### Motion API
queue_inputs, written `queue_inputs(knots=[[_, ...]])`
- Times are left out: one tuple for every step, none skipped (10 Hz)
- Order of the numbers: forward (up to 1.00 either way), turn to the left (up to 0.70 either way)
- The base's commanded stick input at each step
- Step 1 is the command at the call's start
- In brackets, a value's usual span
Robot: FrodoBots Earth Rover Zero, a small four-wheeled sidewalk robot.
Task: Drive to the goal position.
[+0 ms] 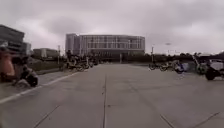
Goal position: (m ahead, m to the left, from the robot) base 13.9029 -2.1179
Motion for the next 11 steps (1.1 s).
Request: queue_inputs(knots=[[0.7,0.0],[0.7,0.0],[0.7,0.0],[0.7,0.0],[0.7,0.0],[0.7,0.0],[0.7,0.0],[0.7,0.0],[0.7,0.0],[0.7,0.0],[0.7,0.0]])
